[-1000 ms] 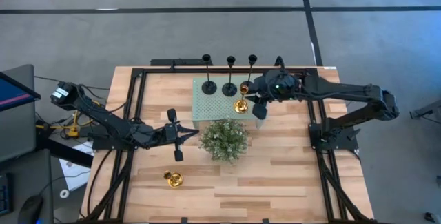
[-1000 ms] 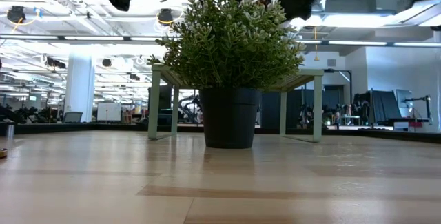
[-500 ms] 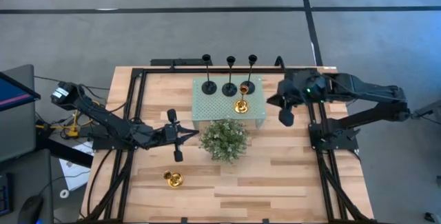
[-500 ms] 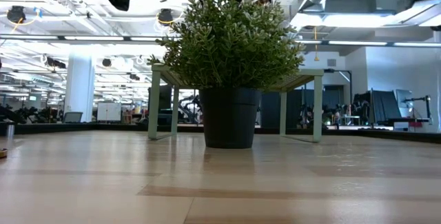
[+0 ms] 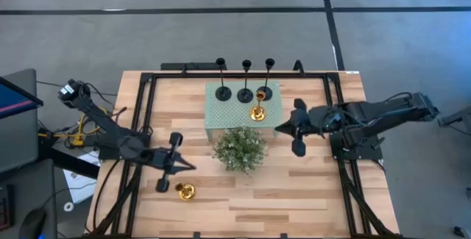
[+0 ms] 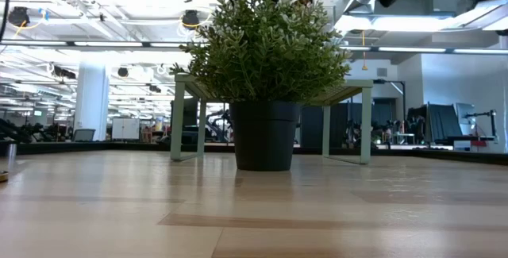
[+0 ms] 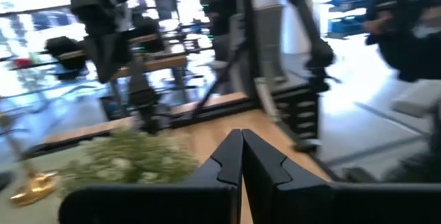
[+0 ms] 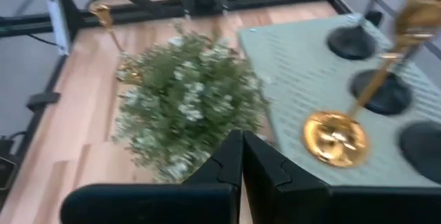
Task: Pick & Place candle stick holders
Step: Put the gold candle holder on the shelf
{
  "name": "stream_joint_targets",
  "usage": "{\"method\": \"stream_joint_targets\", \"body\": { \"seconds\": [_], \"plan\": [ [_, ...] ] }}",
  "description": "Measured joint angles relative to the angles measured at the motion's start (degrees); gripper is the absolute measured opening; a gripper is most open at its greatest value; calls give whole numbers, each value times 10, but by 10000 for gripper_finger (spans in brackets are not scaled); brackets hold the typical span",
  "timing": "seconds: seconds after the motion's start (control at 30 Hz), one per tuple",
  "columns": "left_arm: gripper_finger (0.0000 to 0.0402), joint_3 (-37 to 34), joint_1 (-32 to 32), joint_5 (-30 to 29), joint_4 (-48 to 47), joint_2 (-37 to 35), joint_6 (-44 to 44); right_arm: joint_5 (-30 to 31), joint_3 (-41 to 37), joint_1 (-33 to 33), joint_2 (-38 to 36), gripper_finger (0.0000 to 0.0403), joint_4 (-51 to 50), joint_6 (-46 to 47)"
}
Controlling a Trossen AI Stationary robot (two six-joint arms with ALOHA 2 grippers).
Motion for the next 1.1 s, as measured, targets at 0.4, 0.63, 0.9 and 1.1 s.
{"method": "stream_joint_targets", "body": {
  "seconds": [0.4,0.63,0.9,1.1],
  "plan": [
    [5,0,-148,-32,-85,-54,-83,3,-29,64,61,1,122,45],
    [4,1,-240,-239,-191,-84,-83,3,-29,70,99,0,160,45],
    [4,1,-331,-348,-266,-94,-161,0,-28,81,116,0,165,46],
    [4,1,-344,-350,-363,-93,-295,-2,-28,84,120,0,172,45]
  ]
}}
